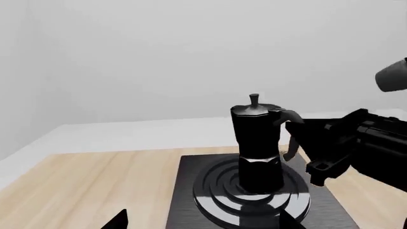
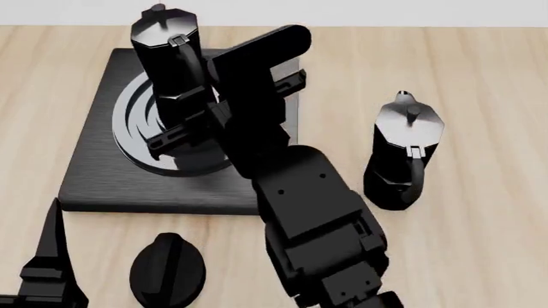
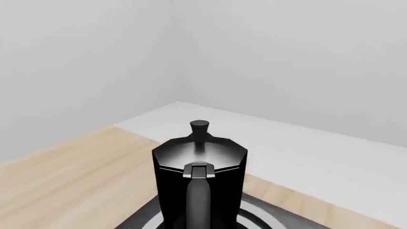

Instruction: Put the right moka pot on the stove.

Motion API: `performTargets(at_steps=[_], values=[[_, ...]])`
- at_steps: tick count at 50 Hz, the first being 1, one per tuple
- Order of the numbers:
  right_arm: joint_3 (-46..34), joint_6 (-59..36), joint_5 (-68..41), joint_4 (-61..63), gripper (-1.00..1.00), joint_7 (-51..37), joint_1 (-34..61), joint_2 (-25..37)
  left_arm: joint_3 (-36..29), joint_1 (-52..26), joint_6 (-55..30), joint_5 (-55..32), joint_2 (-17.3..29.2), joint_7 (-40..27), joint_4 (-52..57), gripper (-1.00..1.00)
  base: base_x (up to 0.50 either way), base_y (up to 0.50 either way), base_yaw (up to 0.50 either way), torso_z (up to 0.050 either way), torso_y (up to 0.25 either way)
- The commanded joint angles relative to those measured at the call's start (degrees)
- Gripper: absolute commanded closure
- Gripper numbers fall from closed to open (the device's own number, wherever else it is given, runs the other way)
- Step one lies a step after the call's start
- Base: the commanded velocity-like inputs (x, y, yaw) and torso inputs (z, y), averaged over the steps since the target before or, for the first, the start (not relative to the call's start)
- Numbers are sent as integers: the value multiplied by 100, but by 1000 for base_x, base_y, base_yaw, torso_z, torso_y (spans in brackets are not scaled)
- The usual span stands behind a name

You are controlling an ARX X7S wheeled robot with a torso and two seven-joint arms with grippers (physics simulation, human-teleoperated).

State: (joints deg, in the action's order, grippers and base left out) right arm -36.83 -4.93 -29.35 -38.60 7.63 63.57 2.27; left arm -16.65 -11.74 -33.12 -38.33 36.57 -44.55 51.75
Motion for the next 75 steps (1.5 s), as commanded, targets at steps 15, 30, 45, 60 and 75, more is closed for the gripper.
performTargets(at_steps=[15,30,45,60,75], values=[[-4761,2450,-4279,-2422,100,-346,1258,-225,-13,15,68,-2,43,-15,9,-100,0,0,0,0,1],[-5036,2227,-4362,-2845,100,-229,1136,-223,-26,11,94,14,47,-56,7,-100,0,0,0,0,1],[-5483,1478,-4080,-147,-100,-1551,1286,1115,-35,-9,91,2,49,-97,-22,-100,1,0,0,0,0],[-5745,1388,-3835,3721,-100,-3046,1248,3224,-23,-61,3,-16,41,-237,-37,-100,0,0,0,0,0],[-5730,1706,-3280,5988,-100,-4070,1198,4830,-51,-58,-15,-26,56,-275,-42,-100,0,0,0,0,0]])
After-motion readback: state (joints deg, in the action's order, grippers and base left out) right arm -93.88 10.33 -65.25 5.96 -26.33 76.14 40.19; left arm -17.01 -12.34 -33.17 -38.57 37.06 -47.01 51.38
